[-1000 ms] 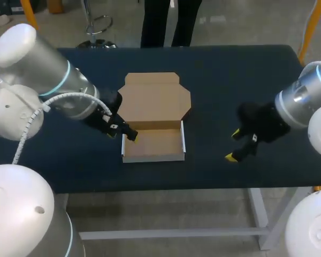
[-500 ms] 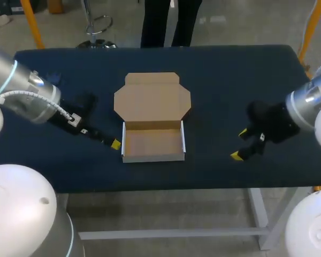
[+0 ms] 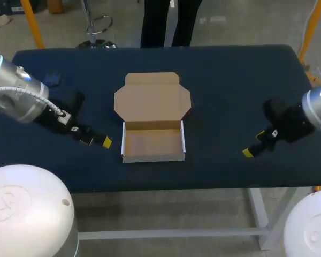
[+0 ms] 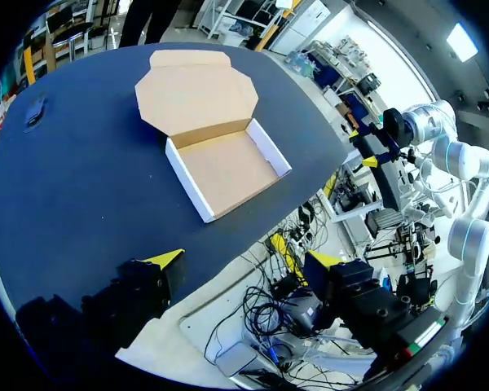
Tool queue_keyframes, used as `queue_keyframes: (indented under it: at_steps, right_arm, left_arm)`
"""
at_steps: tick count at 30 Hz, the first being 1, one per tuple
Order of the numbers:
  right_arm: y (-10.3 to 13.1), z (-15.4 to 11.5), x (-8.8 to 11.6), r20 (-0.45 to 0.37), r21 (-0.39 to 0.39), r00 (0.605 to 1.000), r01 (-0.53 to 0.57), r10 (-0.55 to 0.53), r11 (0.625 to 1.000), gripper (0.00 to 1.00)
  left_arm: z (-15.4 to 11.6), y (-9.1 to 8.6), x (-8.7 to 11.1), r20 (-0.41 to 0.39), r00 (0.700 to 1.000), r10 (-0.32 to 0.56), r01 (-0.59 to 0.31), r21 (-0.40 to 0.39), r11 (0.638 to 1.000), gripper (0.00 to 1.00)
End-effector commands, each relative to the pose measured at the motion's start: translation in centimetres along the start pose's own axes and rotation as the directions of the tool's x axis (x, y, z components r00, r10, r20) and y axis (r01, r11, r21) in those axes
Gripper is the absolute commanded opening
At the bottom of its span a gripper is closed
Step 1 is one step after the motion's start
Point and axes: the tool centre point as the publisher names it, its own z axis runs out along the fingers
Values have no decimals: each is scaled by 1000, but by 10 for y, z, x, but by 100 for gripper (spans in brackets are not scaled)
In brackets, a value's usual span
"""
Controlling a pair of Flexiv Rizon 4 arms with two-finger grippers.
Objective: Assemble the packaging by folding the flat box into shape, placing the metal phone stand inside, and closing the box properly
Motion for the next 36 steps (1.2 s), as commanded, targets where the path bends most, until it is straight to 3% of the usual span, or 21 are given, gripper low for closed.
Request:
queue_keyframes:
  at_steps: [1,15,25,36]
  right_arm:
    - [-5,-18,10,48,25,998,-46,45,999,100]
    - [-14,-53,7,139,99,966,-234,220,967,100]
    - [-13,-74,11,267,104,908,-361,323,927,100]
    - [-17,-84,10,304,102,864,-447,400,889,100]
  left_arm:
    - [-18,7,10,70,997,-43,44,-10,999,100]
    - [-53,24,23,195,948,-250,253,8,967,100]
    - [-67,34,32,302,902,-310,313,40,949,100]
    - [-77,43,42,379,856,-352,358,58,932,100]
